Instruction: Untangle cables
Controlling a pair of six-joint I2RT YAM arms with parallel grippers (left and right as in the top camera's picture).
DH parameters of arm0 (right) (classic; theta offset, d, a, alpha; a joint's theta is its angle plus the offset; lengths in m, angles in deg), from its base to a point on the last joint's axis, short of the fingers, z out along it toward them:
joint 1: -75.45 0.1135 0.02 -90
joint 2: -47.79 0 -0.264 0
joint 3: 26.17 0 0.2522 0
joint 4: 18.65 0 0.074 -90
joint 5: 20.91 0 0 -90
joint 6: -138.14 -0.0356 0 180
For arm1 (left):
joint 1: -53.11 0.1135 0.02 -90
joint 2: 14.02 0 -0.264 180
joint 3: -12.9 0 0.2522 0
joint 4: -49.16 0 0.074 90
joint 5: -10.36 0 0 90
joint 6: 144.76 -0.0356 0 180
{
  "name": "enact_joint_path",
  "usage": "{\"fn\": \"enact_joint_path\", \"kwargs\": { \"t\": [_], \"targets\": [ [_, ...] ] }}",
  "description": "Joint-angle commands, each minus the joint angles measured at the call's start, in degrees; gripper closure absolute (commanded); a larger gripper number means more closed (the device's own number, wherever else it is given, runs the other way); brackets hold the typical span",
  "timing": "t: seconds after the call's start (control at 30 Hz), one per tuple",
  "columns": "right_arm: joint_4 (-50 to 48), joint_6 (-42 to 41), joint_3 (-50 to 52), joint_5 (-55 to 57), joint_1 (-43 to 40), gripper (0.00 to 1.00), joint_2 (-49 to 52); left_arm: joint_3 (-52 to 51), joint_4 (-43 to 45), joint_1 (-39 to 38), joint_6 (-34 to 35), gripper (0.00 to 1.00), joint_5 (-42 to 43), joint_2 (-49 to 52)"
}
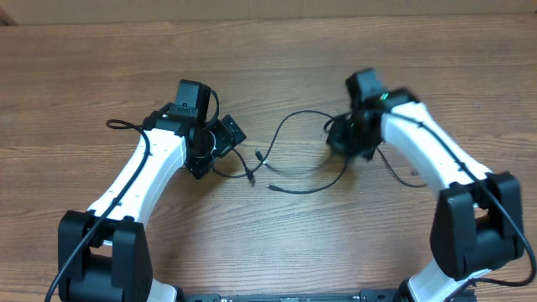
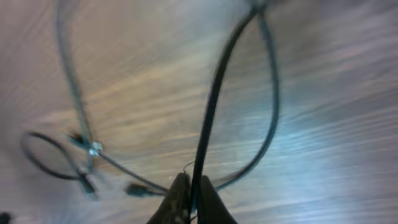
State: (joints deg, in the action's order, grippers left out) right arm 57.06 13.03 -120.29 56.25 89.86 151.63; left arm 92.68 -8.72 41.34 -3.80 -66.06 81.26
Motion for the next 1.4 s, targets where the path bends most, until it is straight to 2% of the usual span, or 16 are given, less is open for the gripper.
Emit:
{"fn": "enact_joint_path", "kwargs": {
  "t": [0.0,0.13,0.23,0.37,0.47,0.5,0.6,0.7,0.73,0.8,0.87,0.93,1.07,1.23,1.33,1.37],
  "targets": [
    [5.9,3.8,-9.6,5.7,-2.1,0.96,-2.4,-0.3,0.0,-0.3,0.7,0.0,0.4,0.1],
    [14.8,4.0,-17.3,12.6,-4.4,0.96,-5.0,-0.3,0.0,-0.3,0.7,0.01,0.4,0.1],
    [21.7,4.4,-18.7,21.7,-6.8,0.96,-7.0,-0.3,0.0,-0.3,0.7,0.0,0.4,0.1],
    [30.2,17.4,-18.2,21.6,-7.7,0.96,-6.7,-0.3,0.0,-0.3,0.7,0.0,0.4,0.1],
    [30.9,16.9,-16.9,22.5,-7.7,0.96,-6.3,-0.3,0.0,-0.3,0.7,0.01,0.4,0.1],
    [30.1,15.2,-16.4,24.7,-7.7,0.96,-6.3,-0.3,0.0,-0.3,0.7,0.01,0.4,0.1],
    [26.8,2.6,-15.6,32.9,-7.7,0.96,-5.8,-0.3,0.0,-0.3,0.7,0.0,0.4,0.1],
    [22.5,4.3,-14.9,27.8,-7.6,0.96,-5.6,-0.3,0.0,-0.3,0.7,0.01,0.4,0.1],
    [22.5,4.2,-14.8,29.5,-7.5,0.96,-5.5,-0.3,0.0,-0.3,0.7,0.01,0.4,0.1],
    [22.7,0.2,-14.7,37.6,-7.6,0.96,-5.5,-0.3,0.0,-0.3,0.7,0.01,0.4,0.1],
    [23.7,-8.1,-14.7,47.1,-8.6,0.96,-5.5,-0.3,0.0,-0.3,0.7,0.01,0.4,0.1],
    [24.8,-15.2,-14.7,51.2,-10.4,0.96,-5.5,-0.3,0.0,-0.3,0.7,0.0,0.4,0.1],
    [24.2,-14.8,-14.6,45.4,-16.6,0.96,-5.4,-0.3,0.0,-0.3,0.7,0.0,0.4,0.1],
    [15.6,1.7,-11.0,31.6,-23.8,0.94,-5.4,-0.3,0.0,-0.3,0.7,0.0,0.4,0.1],
    [9.1,5.6,-6.6,28.2,-27.4,0.92,-5.4,-0.3,0.0,-0.3,0.7,0.0,0.4,0.1],
    [7.0,6.7,-5.0,27.4,-28.5,0.88,-5.4,-0.3,0.0,-0.3,0.7,0.01,0.4,0.1]
  ]
}}
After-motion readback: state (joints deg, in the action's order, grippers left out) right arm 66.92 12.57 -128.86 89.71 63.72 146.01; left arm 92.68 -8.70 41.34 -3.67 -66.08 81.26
